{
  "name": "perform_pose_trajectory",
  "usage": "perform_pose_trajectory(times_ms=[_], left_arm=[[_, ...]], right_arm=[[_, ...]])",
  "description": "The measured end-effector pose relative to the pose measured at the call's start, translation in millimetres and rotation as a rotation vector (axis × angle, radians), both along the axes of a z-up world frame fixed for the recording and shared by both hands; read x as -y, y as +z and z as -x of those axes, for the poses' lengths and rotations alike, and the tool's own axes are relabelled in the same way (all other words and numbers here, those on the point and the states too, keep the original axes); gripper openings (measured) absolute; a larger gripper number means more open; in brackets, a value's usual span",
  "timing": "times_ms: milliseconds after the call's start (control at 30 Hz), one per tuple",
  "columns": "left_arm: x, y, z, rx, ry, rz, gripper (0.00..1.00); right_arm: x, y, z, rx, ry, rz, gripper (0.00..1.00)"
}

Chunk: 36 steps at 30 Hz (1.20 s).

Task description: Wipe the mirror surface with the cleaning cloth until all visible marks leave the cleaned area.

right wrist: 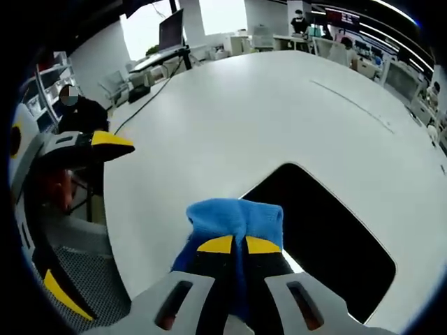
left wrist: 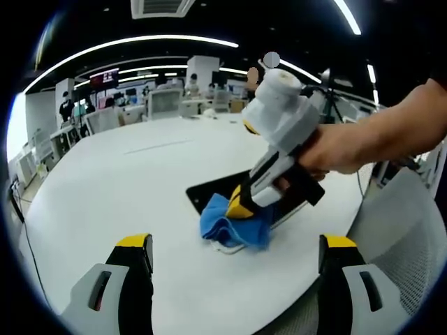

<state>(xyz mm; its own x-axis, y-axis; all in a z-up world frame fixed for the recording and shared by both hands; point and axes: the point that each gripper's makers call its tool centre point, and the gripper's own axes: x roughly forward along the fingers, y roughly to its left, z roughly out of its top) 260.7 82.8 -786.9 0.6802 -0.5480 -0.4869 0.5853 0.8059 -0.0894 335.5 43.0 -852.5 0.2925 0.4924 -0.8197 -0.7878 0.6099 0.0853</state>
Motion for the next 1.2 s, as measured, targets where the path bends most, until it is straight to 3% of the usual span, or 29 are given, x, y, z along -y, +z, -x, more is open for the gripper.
perform_pose_trajectory(times_ms=[667, 1067, 1200], left_arm=[[0.9, -1.2, 0.0, -0.004, -0.006, -0.001, 0.99], [0.5, -1.5, -0.4, -0.003, -0.006, 0.004, 0.99], [-0.1, -1.3, -0.9, -0.004, -0.002, 0.007, 0.99]], right_arm=[[-2.1, -1.3, -28.5, -0.043, 0.079, 0.093, 0.00], [-5.8, -7.0, -69.0, -0.066, 0.067, 0.119, 0.00], [-9.9, -8.1, -71.6, -0.065, 0.082, 0.138, 0.00]])
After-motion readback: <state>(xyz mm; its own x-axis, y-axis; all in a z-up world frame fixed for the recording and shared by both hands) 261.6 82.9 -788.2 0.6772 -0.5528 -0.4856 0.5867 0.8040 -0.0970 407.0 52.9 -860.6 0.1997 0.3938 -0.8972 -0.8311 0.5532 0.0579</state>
